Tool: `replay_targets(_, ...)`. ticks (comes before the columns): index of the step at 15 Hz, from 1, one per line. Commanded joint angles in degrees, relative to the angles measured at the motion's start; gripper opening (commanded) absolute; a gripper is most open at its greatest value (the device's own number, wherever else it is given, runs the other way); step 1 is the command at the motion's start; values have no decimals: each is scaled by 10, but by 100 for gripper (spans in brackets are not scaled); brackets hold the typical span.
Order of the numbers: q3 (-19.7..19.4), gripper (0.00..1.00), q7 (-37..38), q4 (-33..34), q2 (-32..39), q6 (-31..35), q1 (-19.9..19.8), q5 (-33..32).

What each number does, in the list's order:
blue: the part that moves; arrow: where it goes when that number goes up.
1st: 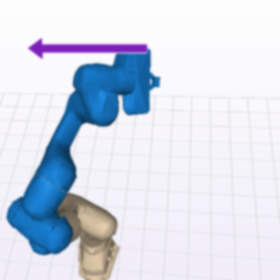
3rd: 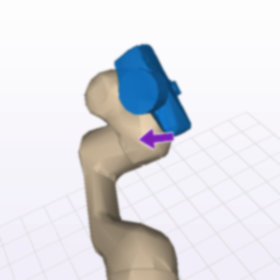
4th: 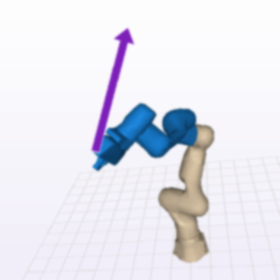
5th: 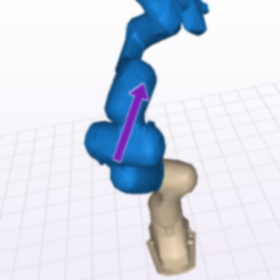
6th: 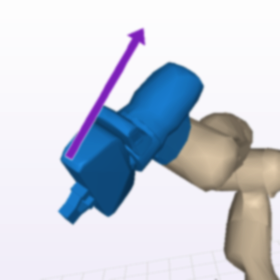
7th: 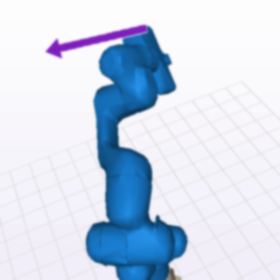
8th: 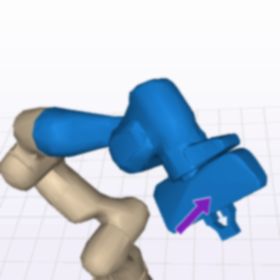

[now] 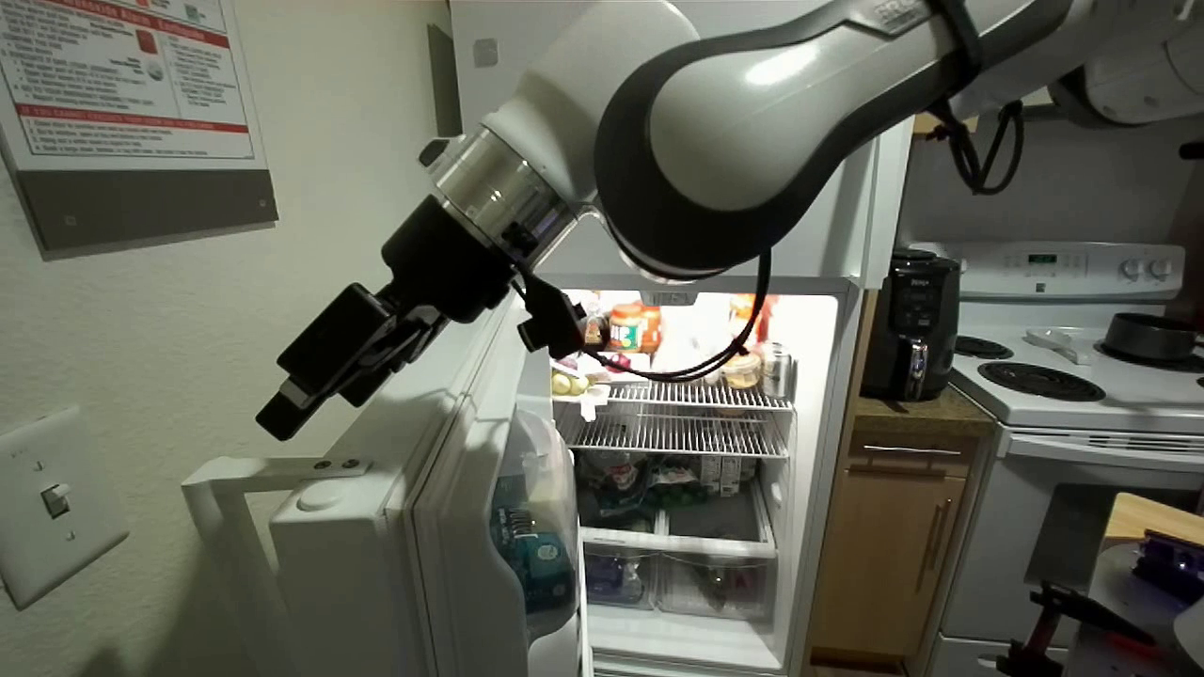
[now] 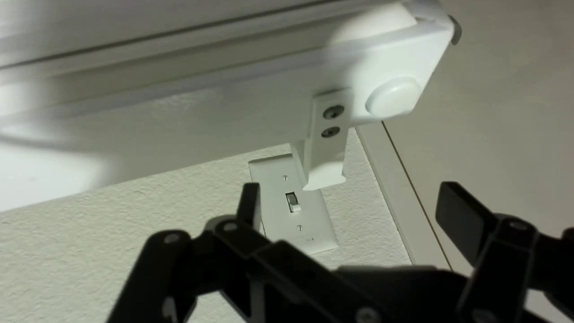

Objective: Close the bottom door on the upright fridge

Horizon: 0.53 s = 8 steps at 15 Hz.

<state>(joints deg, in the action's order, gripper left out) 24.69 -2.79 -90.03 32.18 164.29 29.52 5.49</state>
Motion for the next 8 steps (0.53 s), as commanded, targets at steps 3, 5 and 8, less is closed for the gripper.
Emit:
replay_targets(3,-8,100,11,7,32,69,18,-12)
replay_targets(5,-13,100,12,7,35,77,23,-18)
replay_targets(8,-28,100,16,3,27,65,29,-25)
